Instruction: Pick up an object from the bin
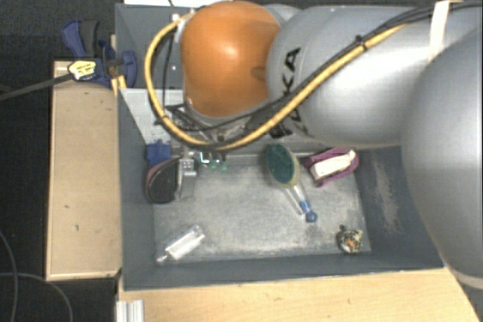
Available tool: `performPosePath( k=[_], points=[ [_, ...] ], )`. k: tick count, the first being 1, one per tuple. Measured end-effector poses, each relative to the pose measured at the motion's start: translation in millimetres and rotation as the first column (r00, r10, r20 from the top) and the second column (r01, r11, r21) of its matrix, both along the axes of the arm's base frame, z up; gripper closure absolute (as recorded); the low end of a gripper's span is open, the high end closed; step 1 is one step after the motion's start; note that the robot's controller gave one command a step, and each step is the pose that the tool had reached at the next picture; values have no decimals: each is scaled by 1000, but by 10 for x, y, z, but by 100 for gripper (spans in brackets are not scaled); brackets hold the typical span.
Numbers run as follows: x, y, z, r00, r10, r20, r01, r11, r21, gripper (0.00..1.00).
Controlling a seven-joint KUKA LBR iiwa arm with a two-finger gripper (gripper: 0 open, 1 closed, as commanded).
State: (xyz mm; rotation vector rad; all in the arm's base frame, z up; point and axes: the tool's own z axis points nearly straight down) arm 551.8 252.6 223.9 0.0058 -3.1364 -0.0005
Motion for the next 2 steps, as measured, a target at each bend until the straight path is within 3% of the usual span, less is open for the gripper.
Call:
performPosePath(
  k=[1, 2],
  points=[
    [293, -111, -1538, 997, 71, 16, -71, 997, 1, 0],
    [314, -103, -1469, 998, 66, 20, -66, 998, 2, 100]
  ],
)
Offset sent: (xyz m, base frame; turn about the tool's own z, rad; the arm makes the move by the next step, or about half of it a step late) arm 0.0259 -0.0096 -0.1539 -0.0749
